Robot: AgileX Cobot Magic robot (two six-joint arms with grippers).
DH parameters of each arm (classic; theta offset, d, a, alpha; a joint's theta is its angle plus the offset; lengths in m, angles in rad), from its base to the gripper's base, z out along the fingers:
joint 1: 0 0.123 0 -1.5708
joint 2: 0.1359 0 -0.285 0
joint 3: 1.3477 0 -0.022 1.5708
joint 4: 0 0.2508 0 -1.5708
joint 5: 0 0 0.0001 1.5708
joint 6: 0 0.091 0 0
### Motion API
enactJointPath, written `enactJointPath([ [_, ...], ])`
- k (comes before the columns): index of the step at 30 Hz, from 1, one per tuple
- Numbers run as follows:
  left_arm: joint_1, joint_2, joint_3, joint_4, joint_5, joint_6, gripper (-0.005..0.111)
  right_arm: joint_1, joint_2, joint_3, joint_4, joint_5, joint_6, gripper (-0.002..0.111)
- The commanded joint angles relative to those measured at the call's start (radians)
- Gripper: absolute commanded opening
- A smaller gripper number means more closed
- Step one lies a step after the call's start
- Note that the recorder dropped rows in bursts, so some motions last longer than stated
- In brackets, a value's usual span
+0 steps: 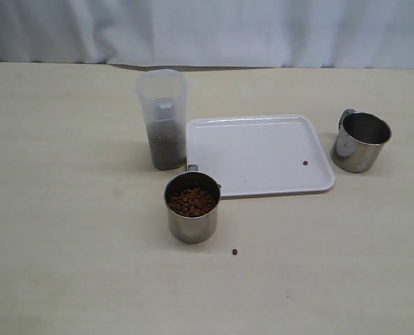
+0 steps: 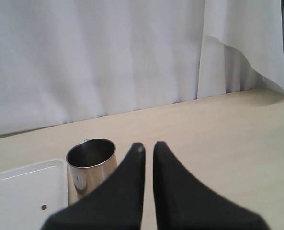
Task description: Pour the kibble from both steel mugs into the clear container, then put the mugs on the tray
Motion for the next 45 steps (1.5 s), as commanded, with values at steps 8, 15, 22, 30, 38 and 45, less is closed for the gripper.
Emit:
enactJointPath([
  [8, 0.002, -0.003, 0.003, -0.005, -0.010, -0.002, 0.000, 0.004, -0.003, 0.004, -0.010, 0.000, -0.010, 0.005],
  [15, 0.002, -0.003, 0.003, -0.005, -0.010, -0.002, 0.000, 0.026, -0.003, 0.004, -0.010, 0.000, -0.010, 0.005],
  [22, 0.002, -0.003, 0.003, -0.005, -0.010, -0.002, 0.000, 0.144, -0.003, 0.004, -0.006, 0.000, -0.010, 0.005],
  [30, 0.002, -0.003, 0.003, -0.005, -0.010, -0.002, 0.000, 0.167, -0.003, 0.004, -0.006, 0.000, -0.010, 0.005],
  [38, 0.002, -0.003, 0.003, -0.005, -0.010, -0.002, 0.000, 0.167, -0.003, 0.004, -0.006, -0.002, -0.010, 0.005],
  [45, 0.002, -0.003, 0.003, -0.005, -0.010, -0.002, 0.000, 0.167, -0.003, 0.004, -0.006, -0.002, -0.010, 0.005],
])
